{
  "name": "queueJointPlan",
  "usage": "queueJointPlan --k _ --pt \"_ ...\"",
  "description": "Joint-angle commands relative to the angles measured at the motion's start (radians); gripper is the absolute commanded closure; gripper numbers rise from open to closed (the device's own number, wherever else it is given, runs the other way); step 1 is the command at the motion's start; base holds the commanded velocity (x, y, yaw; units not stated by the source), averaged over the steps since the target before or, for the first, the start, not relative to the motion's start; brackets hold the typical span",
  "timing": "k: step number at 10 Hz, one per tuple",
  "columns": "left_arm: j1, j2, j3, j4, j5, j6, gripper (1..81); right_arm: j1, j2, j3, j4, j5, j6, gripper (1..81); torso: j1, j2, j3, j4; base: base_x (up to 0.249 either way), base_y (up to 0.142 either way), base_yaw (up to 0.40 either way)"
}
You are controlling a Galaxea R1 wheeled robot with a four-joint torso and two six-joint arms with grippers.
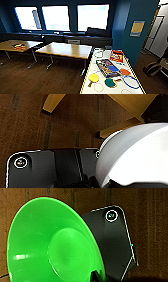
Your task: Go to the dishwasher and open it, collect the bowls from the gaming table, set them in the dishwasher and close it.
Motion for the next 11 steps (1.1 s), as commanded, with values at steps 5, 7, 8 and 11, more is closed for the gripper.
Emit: queueJointPlan --k 5,7,8,11 --pt "0.073 0.116 -0.238 0.092 -0.116 0.005 81.1 0.053 0.014 -0.038 -0.001 -0.074 -0.004 81.1 0.000 0.000 0.000 0.000 0.000 0.000 0.000" --pt "0.092 0.139 -0.284 0.093 -0.130 0.005 81.1 0.056 0.032 -0.049 -0.003 -0.071 -0.006 81.1 0.000 0.000 0.000 0.000 0.000 0.000 0.000" --pt "0.099 0.152 -0.303 0.093 -0.131 0.005 81.1 0.058 0.043 -0.058 -0.005 -0.071 -0.006 81.1 0.000 0.000 0.000 0.000 0.000 0.000 0.000" --pt "0.104 0.187 -0.330 0.112 -0.131 0.005 81.1 0.055 0.053 -0.084 -0.006 -0.071 -0.008 81.1 0.000 -0.001 0.000 0.000 0.000 0.000 0.000"
